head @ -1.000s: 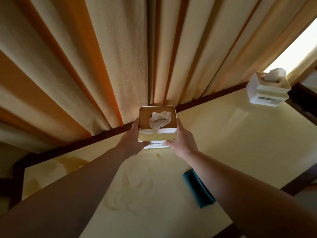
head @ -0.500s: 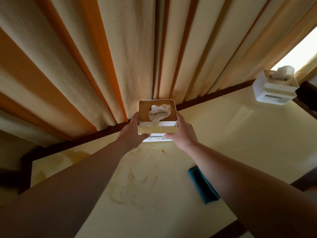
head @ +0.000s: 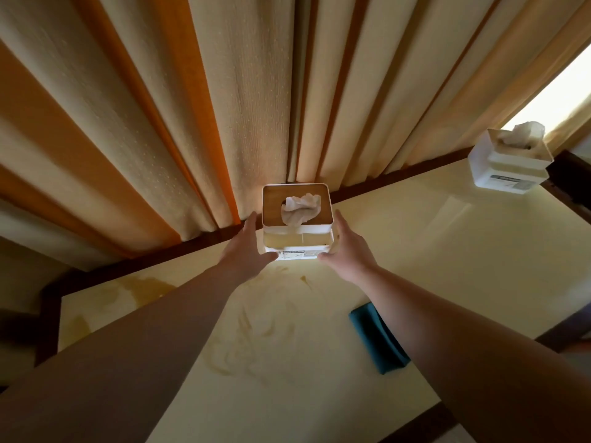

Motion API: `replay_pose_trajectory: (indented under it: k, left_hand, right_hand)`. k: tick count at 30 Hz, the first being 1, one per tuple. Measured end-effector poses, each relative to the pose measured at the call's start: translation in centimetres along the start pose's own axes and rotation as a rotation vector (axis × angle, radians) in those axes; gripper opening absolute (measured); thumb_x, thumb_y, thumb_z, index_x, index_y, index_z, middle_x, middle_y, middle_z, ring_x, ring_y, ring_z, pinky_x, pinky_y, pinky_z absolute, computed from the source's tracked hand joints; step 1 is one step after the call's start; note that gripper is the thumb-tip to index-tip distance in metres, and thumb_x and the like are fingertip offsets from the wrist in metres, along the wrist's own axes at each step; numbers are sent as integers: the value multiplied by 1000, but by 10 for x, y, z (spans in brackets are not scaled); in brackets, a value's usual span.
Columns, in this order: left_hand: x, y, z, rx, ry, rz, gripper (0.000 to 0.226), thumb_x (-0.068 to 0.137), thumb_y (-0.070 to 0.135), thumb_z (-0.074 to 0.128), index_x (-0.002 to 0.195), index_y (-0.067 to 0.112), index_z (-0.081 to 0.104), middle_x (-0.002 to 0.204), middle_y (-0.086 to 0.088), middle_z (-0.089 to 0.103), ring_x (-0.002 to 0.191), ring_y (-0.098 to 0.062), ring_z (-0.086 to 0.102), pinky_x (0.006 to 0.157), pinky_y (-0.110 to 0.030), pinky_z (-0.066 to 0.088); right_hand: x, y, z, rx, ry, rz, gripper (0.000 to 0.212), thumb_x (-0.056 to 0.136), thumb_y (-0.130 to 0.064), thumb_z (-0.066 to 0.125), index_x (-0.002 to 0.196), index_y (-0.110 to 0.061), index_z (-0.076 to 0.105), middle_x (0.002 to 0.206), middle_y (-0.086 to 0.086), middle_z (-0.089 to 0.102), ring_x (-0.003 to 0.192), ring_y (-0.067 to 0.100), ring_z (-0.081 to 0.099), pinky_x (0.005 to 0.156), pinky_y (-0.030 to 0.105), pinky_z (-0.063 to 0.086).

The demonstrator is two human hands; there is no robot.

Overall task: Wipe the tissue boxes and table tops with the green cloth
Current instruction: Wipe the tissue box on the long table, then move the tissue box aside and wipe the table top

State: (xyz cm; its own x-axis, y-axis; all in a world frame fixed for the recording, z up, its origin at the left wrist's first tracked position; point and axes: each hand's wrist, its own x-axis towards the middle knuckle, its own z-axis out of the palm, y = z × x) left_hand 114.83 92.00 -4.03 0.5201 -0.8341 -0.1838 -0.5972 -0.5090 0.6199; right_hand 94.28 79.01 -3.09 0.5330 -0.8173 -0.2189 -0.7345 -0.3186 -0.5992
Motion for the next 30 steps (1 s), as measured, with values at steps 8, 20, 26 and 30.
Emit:
replay_pose_trajectory:
  k: [8,20,26,30]
  left_hand:
    - [-75,-40,20,39,-2,-19,80,89,36,77,156,17,38,156,-6,44,139,-27,47,112,-36,38]
    - [-73,-20,24,-45,58,-28,92,90,37,76,162,20,22,159,-5,43,142,-29,45,112,-38,38]
    - [-35,6,19,-81,-9,-93,118,88,36,80,163,26,-11,163,-11,36,147,-31,40,112,-41,39]
    - [-13,13,19,-196,-50,-112,117,83,26,84,162,37,-3,147,-4,56,133,-32,55,105,-44,49]
  right_hand:
    - [-80,52,14,-176,134,-6,60,95,-32,67,150,-17,48,151,1,53,139,24,45,112,38,40]
    - [-71,22,17,-116,79,-31,69,102,-37,58,163,-22,28,161,-1,42,147,21,36,118,35,33]
    - [-26,-6,10,8,44,10,102,96,-35,72,166,-30,-2,164,0,36,145,26,44,110,39,46]
    - [-4,-10,9,60,-25,54,117,91,-29,78,164,-34,-13,158,0,47,127,27,60,91,38,57]
